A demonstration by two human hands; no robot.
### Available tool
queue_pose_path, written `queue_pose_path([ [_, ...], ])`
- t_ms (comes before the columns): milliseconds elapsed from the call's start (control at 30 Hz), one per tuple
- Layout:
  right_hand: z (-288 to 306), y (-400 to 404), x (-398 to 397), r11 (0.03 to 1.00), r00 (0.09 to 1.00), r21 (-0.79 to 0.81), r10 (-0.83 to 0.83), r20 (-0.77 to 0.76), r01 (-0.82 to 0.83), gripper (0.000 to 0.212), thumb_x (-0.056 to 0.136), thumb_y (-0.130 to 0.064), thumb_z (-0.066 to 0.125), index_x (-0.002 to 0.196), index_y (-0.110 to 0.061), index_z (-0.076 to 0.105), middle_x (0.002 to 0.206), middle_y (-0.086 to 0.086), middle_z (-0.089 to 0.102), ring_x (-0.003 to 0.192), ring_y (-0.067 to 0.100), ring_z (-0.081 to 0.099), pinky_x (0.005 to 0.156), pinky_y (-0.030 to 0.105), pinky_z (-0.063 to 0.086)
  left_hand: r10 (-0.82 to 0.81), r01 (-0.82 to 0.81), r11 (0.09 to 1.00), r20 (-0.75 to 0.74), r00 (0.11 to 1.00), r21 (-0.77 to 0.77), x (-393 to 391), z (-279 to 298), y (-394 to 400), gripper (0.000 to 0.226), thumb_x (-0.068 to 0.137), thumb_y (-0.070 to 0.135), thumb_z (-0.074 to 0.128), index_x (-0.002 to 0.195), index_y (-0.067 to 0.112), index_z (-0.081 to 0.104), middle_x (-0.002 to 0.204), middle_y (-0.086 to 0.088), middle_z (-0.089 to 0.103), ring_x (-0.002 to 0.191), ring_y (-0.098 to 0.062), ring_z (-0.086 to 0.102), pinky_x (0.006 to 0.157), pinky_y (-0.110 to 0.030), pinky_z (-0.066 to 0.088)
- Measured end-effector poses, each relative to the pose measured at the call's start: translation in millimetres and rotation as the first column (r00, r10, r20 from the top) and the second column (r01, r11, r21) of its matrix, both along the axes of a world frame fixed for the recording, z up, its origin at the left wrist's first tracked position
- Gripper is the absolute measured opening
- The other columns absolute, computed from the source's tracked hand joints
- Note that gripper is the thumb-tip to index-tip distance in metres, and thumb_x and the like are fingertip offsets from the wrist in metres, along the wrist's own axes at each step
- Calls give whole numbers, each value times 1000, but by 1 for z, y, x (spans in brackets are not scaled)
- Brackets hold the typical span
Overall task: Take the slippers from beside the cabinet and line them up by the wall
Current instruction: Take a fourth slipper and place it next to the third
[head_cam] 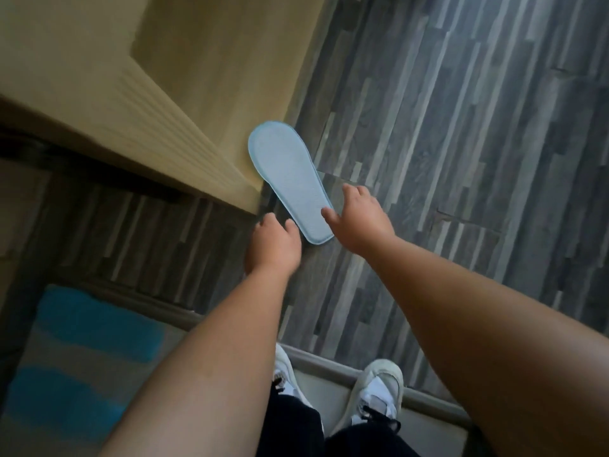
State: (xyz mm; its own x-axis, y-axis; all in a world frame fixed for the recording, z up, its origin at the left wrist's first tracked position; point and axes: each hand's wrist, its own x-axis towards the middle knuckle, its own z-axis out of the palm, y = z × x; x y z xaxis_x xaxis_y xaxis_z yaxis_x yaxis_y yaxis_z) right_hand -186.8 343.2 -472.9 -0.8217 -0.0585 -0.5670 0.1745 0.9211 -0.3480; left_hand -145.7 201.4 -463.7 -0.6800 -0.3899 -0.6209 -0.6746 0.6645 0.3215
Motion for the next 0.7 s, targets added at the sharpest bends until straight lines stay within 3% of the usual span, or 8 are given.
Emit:
queue_pose_path([
  [133,-51,-8,-35,997,996,-36,-62,61,64,55,95,-40,46,138,-6,39,138,17,45,122,36,47,91,41,41,77,-76,997,-39,996,23,-29,-50,-2,40,97,29,40,125,1,47,132,-23,53,121,-38,49,95,-41,40],
  [267,-86,-23,-56,990,991,-85,-109,83,116,42,95,-34,46,125,-5,47,125,18,55,108,35,54,73,34,36,173,-173,985,-48,984,22,-46,-83,-10,36,98,25,40,120,-2,50,128,-24,55,119,-39,50,93,-40,40],
  [367,-99,-29,-60,978,985,-149,-132,111,148,33,95,-29,47,121,-9,51,113,14,61,102,33,57,70,33,37,216,-207,973,-90,972,106,-53,-101,-10,27,97,24,42,96,2,57,107,-22,64,102,-38,58,79,-37,42],
  [400,-101,-29,-60,971,983,-174,-149,107,166,23,94,-27,48,111,-13,55,104,12,62,98,31,57,68,32,37,234,-218,967,-113,966,135,-53,-103,-9,25,97,24,43,86,4,55,100,-21,65,95,-38,59,75,-37,42],
  [500,-89,-21,-53,936,961,-223,-258,95,273,11,90,-23,51,85,-17,58,81,4,58,82,28,57,63,30,37,278,-252,953,-161,947,165,-48,-92,-7,35,96,22,46,63,12,42,80,-18,60,72,-32,49,65,-36,37],
  [600,-53,-7,-42,906,936,-241,-320,144,347,15,88,-26,55,79,-16,61,70,-1,57,72,23,56,58,28,38,256,-234,959,-136,957,160,-35,-55,-4,40,95,23,47,58,13,38,64,-5,50,67,-26,42,61,-32,33],
  [700,-2,11,-24,901,924,-226,-334,187,371,16,87,-27,60,79,-14,64,70,2,61,70,23,58,57,27,42,233,-212,961,-105,967,178,-17,-1,6,40,94,24,49,57,11,38,66,-7,51,66,-27,42,60,-33,32],
])
